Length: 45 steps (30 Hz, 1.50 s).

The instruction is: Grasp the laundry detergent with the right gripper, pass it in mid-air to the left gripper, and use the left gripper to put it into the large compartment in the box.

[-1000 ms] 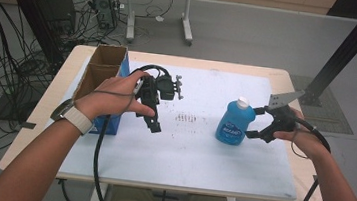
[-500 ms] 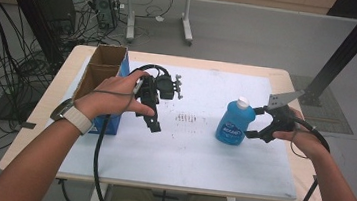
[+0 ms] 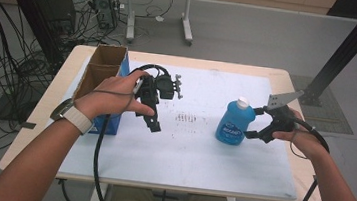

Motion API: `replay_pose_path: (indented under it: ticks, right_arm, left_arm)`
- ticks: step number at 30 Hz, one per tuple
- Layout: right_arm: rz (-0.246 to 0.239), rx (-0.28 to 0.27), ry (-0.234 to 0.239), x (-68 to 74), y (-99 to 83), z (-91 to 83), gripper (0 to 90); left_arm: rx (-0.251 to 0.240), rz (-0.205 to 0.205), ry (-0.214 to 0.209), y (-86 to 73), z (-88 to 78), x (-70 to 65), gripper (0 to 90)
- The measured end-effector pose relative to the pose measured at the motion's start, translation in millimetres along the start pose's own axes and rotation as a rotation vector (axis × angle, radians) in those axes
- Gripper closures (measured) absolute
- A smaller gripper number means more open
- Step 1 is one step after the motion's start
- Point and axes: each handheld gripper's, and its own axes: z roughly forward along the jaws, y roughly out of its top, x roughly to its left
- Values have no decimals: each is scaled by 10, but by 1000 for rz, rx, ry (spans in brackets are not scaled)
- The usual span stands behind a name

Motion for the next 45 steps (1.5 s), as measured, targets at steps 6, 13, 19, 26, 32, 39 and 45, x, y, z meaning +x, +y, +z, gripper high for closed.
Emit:
replay_pose_path:
  ticks: [6, 13, 19, 26, 32, 39, 45]
  right_arm:
    - [0, -2, 0, -2, 2, 2, 51]
    - [1, -2, 0, -2, 0, 7, 51]
    - [2, -3, 1, 1, -1, 13, 51]
    - [2, -4, 0, 0, -8, 12, 51]
    - [2, -6, 0, 1, -10, 13, 52]
    - [2, -8, -2, 2, -12, 13, 52]
    - [4, -10, -5, 6, -21, 24, 52]
  left_arm:
    - [0, -1, -1, -2, 0, 4, 84]
    - [-2, 0, -1, -1, 3, 4, 84]
    - [-2, -3, 0, 3, 7, 2, 84]
    - [-1, -2, -1, 4, 4, 2, 83]
    - [-7, -7, -1, 4, 11, -2, 84]
    - [-2, 0, -1, 8, 8, 2, 84]
    - [-7, -6, -1, 5, 9, -2, 84]
